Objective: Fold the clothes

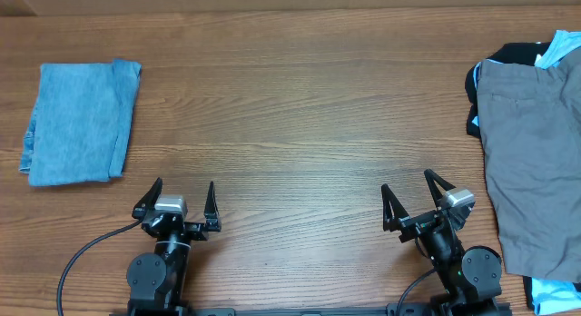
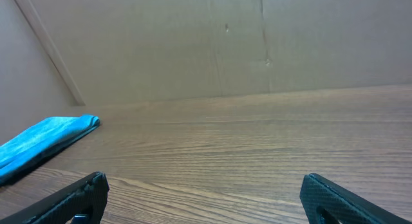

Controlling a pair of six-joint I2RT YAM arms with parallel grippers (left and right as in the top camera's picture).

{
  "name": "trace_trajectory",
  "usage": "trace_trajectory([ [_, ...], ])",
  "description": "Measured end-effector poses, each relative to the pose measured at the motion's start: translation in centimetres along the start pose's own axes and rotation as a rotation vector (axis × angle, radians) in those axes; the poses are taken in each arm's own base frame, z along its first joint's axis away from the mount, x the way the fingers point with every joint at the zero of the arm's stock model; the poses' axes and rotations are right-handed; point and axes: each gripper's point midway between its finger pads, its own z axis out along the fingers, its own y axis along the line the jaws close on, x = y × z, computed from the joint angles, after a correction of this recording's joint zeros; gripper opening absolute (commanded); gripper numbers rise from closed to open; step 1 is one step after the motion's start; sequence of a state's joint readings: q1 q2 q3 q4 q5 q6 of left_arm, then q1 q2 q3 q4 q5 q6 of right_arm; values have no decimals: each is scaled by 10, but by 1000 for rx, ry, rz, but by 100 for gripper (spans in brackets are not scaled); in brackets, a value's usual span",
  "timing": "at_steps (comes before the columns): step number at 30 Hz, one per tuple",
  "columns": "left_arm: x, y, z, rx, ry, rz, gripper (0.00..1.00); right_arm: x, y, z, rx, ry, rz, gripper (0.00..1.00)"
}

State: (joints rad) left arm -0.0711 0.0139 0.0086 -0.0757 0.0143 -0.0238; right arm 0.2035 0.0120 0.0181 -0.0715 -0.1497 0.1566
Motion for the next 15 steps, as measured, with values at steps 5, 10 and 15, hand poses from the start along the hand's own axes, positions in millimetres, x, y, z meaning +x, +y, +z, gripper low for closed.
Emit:
trace_trajectory([
  [5,0,0,0,-1,0,20,100,0,0,0,0,-1,0,100],
  [10,0,0,0,-1,0,24,100,0,0,0,-1,-1,0,100],
  [15,0,0,0,-1,0,25,100,0,0,0,0,0,0,100],
])
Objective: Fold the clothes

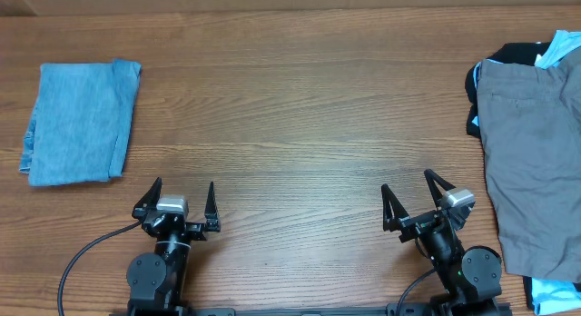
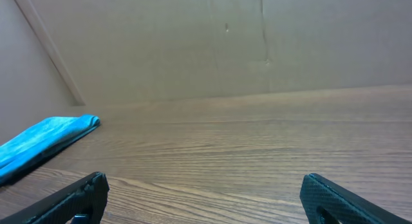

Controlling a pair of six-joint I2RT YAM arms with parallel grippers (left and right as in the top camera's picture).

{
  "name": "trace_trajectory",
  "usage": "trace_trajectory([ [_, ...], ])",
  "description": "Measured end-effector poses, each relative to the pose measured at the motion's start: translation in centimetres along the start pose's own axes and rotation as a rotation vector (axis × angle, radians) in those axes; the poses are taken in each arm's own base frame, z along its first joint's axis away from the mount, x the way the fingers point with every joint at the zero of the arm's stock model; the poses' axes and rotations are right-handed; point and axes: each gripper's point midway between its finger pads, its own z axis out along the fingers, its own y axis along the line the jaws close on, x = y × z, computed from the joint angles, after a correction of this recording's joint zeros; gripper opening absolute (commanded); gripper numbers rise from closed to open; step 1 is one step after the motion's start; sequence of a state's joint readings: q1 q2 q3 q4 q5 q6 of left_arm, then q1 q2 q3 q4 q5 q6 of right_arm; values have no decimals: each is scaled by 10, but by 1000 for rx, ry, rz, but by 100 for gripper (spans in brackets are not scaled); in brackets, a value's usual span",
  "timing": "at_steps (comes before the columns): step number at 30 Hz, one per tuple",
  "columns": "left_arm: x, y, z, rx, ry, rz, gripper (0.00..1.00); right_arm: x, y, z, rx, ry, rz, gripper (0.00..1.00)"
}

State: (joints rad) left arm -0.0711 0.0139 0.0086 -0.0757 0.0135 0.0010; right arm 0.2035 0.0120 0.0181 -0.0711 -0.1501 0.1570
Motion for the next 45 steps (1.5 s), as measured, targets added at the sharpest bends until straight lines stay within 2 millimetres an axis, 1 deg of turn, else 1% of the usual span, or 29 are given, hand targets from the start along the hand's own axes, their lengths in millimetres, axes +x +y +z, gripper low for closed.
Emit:
trace_trajectory([
  [13,0,0,0,0,0,3,100,0,0,0,1,0,-1,100],
  [16,0,0,0,0,0,3,100,0,-6,0,33,-1,-1,100],
  [19,0,0,0,0,0,3,100,0,-11,0,60,-4,-32,100],
  [27,0,0,0,0,0,3,100,-1,-13,-1,78,-3,-181,100],
  [45,0,0,0,0,0,3,100,-1,-14,-1,80,-1,-209,100],
])
